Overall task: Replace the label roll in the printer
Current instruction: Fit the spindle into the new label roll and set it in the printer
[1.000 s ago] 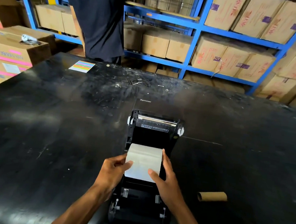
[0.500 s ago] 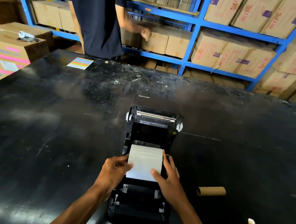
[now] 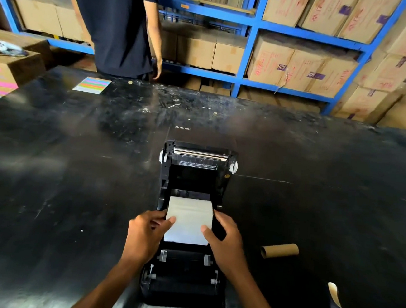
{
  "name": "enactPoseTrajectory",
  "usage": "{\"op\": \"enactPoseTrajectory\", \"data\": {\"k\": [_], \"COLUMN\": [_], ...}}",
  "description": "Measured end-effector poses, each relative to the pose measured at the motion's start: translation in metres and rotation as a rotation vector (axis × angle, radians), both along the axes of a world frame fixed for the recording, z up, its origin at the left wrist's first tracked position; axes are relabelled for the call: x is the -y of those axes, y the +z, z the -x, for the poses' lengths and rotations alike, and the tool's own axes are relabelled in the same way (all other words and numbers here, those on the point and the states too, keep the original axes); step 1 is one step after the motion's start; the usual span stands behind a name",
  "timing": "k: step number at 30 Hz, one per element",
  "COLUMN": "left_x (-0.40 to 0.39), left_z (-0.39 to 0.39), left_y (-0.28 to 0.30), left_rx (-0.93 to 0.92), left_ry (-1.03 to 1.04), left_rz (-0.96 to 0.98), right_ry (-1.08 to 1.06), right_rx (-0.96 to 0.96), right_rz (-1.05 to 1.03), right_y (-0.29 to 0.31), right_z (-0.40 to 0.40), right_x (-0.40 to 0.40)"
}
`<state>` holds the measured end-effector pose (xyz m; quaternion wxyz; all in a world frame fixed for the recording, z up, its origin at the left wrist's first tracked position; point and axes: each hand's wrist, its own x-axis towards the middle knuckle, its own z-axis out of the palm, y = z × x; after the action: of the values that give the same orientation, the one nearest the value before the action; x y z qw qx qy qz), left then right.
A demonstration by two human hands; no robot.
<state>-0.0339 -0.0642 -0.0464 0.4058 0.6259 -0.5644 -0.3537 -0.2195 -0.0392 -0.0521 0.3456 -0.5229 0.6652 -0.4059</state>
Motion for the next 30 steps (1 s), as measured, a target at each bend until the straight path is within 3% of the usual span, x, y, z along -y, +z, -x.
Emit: {"op": "enactPoseTrajectory", "data": {"k": [4,18,26,30], "left_x": [-0.004,-0.015,-0.011,-0.011], "left_z": [-0.005,-0.011,-0.015,-0.022], "left_y": [-0.004,-0.012,-0.01,-0.011], "left_rx": [0.039,0.139,-0.034,-0.006], "left_ry": [0.006,-0.04,-0.191,-0.299], "left_rz": [0.026,0.098,-0.089,-0.149], "right_ry": [-0.2,-0.199,-0.13,-0.132], "right_rx": [-0.001,-0.234,-0.237,-0.274], "right_rz": [0.08,-0.025,-0.062,-0.06], "right_y": [-0.009,-0.013,-0.002,-0.003], "right_z": [-0.002,-0.01,-0.008,-0.004], "right_x": [-0.014,-0.023,-0.027,-0.027]}}
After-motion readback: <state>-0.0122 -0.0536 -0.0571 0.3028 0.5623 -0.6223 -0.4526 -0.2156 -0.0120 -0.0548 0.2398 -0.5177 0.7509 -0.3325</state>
